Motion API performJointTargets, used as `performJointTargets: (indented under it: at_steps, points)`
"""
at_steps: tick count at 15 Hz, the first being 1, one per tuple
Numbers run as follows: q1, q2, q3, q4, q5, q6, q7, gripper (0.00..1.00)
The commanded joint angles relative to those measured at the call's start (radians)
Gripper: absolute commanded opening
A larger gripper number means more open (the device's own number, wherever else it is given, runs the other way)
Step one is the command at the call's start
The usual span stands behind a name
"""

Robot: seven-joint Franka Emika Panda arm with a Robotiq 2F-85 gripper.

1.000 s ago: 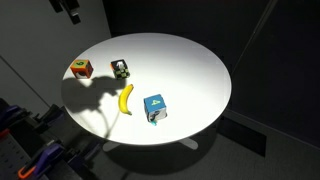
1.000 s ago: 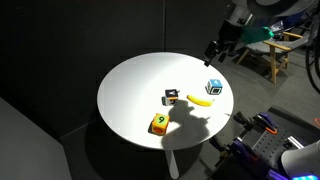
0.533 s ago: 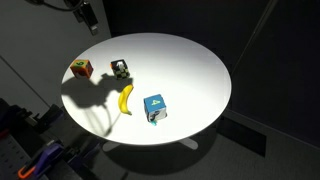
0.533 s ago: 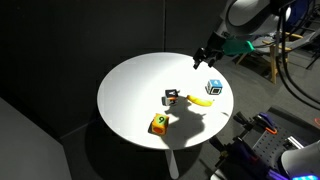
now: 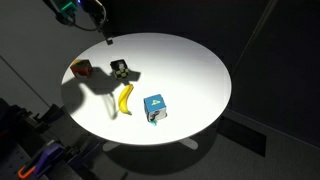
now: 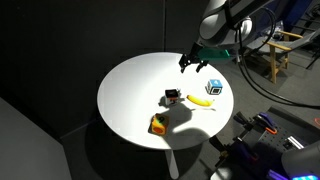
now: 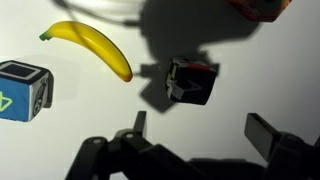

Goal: Move the black cube towards the edge of the table

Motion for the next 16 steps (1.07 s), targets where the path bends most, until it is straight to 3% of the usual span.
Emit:
performJointTargets:
  at_steps: [1, 9, 16]
  points:
    - [0.004, 0.118, -0.005, 0.138, -0.049, -0.032, 0.094, 1.0]
    - [0.02, 0.304, -0.023, 0.318, -0.097, -0.064, 0.142, 1.0]
    - [0.022, 0.397, -0.016, 0.38, -0.071, -0.084, 0.15, 1.0]
